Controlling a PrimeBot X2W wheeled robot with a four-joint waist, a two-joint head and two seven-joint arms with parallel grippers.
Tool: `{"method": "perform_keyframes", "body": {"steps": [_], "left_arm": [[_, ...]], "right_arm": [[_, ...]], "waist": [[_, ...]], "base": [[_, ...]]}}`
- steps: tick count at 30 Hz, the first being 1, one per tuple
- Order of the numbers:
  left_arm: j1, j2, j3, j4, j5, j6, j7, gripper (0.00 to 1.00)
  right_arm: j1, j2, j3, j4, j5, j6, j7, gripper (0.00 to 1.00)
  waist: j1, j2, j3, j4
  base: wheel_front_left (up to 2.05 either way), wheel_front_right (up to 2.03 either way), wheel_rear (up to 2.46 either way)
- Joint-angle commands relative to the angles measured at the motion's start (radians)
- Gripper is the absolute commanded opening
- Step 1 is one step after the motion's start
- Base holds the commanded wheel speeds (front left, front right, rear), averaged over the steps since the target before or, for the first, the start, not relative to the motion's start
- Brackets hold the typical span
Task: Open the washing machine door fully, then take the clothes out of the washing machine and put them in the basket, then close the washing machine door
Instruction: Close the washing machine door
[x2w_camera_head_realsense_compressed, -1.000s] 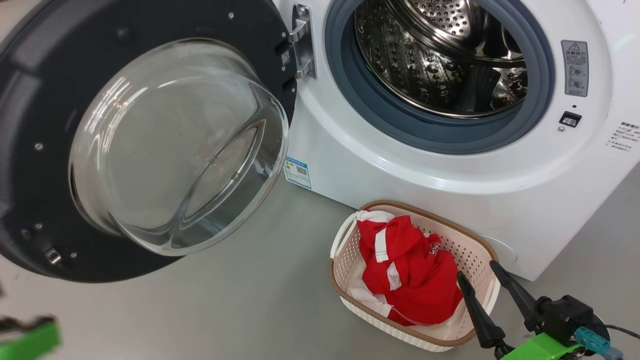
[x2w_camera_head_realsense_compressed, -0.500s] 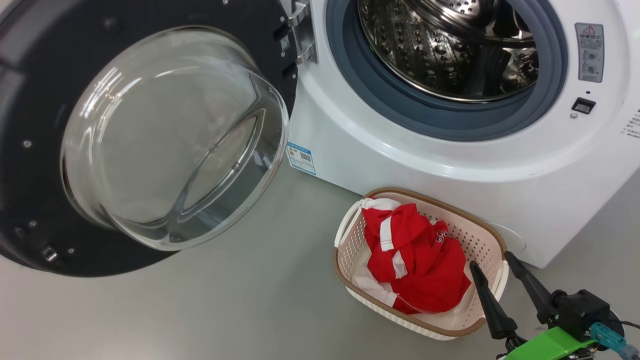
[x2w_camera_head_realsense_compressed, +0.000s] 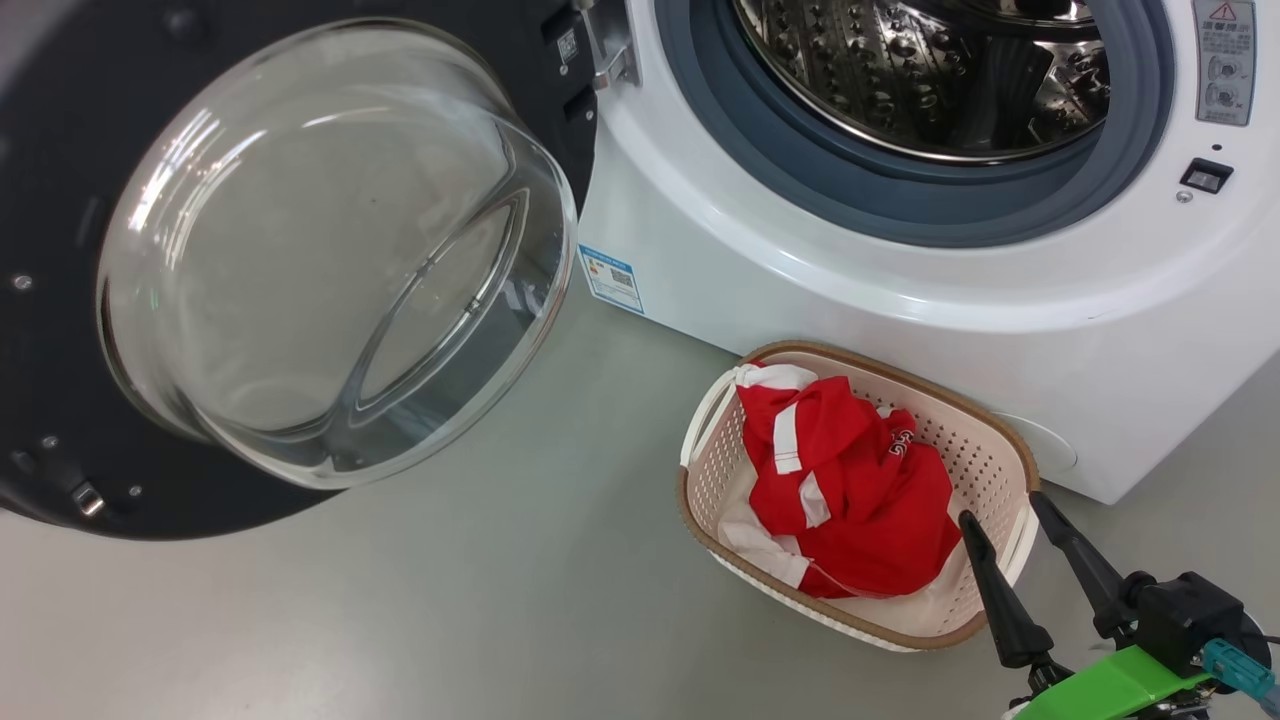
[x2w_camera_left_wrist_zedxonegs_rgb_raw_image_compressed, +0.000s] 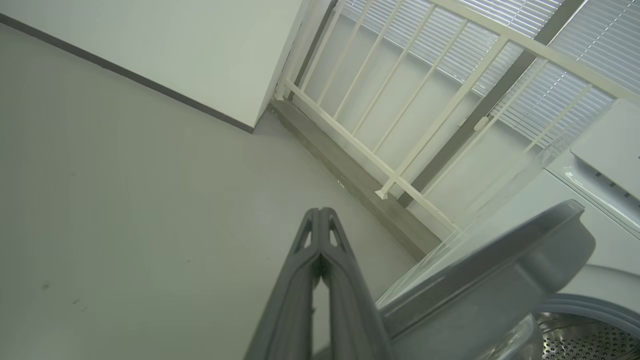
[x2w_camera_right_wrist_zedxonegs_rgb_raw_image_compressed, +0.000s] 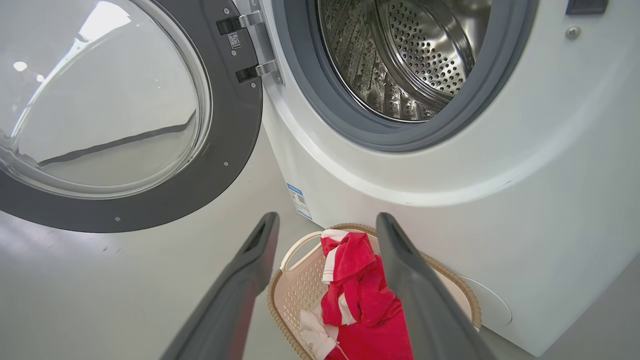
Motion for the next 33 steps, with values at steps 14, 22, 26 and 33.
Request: {"method": "perform_keyframes", "body": {"steps": [14, 22, 26, 33], "left_arm": [[-0.004, 0.104, -0.082, 0.055, -0.227, -0.006, 0.362, 0.0], [0.096, 0.13, -0.143, -0.118, -0.29, -0.006, 0.429, 0.0], [0.137, 0.146, -0.173, -0.205, -0.31, -0.006, 0.442, 0.0], [0.202, 0.173, -0.228, -0.347, -0.343, -0.006, 0.467, 0.0]], "right_arm": [[-0.01, -0.02, 0.006, -0.029, -0.017, 0.005, -0.006, 1.0], [-0.003, -0.002, 0.004, -0.022, -0.016, 0.005, -0.006, 1.0], [0.006, 0.006, 0.002, -0.019, -0.015, 0.005, -0.006, 1.0], [0.016, 0.021, 0.005, -0.015, -0.014, 0.005, -0.006, 1.0]], "waist": [[0.0, 0.0, 0.021, -0.014], [0.0, 0.0, -0.018, -0.014], [0.0, 0.0, -0.04, -0.01], [0.0, 0.0, -0.077, -0.014]], "base": [[0.0, 0.0, 0.0], [0.0, 0.0, 0.0], [0.0, 0.0, 0.0], [0.0, 0.0, 0.0]]}}
